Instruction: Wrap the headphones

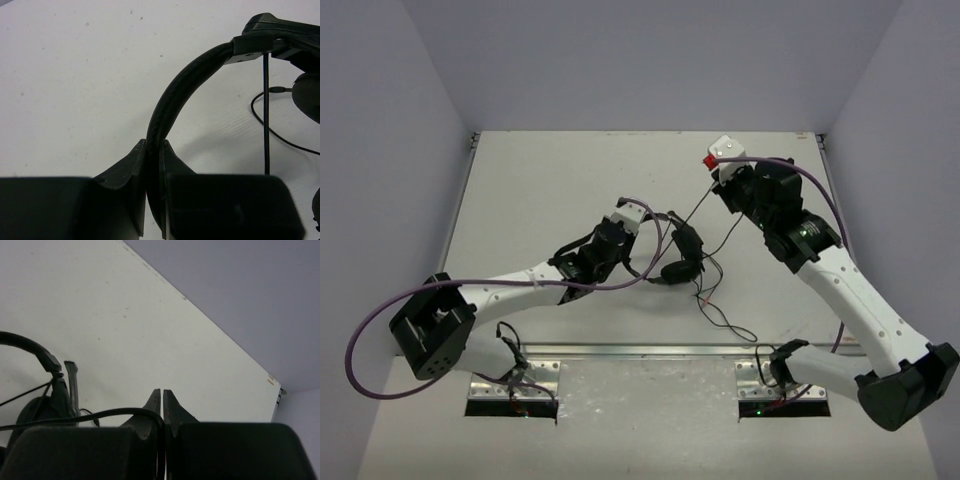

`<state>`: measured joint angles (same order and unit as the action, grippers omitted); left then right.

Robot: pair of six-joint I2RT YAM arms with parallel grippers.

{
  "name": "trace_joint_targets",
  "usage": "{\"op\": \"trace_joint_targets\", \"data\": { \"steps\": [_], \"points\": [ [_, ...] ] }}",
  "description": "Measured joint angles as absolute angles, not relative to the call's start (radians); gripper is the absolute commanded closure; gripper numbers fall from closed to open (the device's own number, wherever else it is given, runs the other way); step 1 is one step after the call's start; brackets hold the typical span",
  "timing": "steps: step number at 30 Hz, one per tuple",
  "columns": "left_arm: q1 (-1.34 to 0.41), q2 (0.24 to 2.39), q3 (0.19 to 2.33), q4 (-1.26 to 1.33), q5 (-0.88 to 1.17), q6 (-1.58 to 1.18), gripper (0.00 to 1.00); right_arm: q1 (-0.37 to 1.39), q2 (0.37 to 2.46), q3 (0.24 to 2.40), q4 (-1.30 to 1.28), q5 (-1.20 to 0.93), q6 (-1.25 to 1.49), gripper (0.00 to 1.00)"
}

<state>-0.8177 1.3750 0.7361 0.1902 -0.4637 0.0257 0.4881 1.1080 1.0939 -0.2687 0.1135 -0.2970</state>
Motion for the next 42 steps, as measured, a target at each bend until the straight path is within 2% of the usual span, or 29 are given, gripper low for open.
{"op": "trace_joint_targets", "data": {
  "steps": [12,20,27,36,42],
  "points": [
    [-0.817,1.296,0.745,0.224,-0.399,0.064,1.0,0.379,1.339,1.278,-0.26,-0.02,-0.452,0.99],
    [-0.82,1.211,0.82,0.142,-0.399,0.115,1.0,0.337,1.476,1.343,-0.18,-0.065,-0.58,0.99],
    [-0.824,1.206,0.85,0.086,-0.302,0.129,1.0,0.336,1.499,1.363,-0.153,-0.184,-0.565,0.99],
    [-0.827,1.12,0.888,0.042,-0.279,0.107,1.0,0.269,1.499,1.335,-0.1,-0.346,-0.419,0.99],
    [-0.833,1.056,0.911,0.012,-0.236,0.088,1.0,0.234,1.501,1.33,-0.06,-0.532,-0.318,0.99]
  ]
}}
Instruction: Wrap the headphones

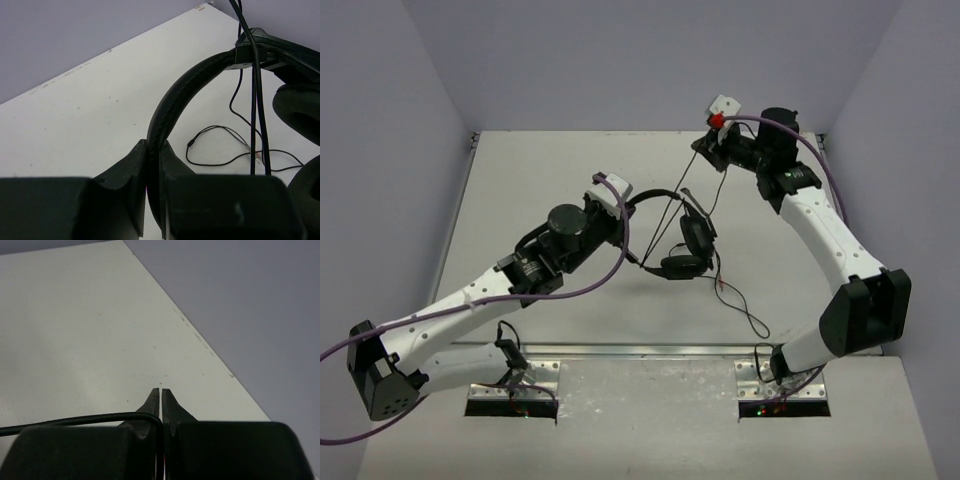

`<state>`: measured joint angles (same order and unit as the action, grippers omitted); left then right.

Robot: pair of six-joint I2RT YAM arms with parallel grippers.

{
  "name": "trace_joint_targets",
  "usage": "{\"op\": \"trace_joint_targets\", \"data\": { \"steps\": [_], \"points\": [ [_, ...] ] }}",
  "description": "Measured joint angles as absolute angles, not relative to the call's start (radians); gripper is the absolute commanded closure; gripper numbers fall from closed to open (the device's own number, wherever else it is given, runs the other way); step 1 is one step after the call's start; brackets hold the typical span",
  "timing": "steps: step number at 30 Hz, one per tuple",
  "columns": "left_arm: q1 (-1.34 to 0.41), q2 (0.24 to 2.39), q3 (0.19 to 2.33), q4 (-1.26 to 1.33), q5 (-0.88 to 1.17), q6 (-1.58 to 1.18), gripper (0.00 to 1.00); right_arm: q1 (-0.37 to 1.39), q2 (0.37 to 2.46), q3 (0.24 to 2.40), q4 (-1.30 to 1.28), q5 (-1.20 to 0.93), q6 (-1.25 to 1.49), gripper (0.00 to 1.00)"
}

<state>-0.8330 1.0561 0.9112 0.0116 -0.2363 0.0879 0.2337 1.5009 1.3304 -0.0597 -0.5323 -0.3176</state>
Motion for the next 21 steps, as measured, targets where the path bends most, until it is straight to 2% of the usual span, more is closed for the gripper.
{"op": "trace_joint_targets", "data": {
  "steps": [13,21],
  "points": [
    [-0.833,1.099,1.052,-0.126,-0.265,0.009,1.0,0.07,1.387,1.169,0.221,-0.746,0.044,0.99],
    [-0.841,1.111,1.065,-0.119,-0.16,-0.02,0.99,0.056,1.359,1.199,0.242,-0.798,0.087,0.99]
  ]
}}
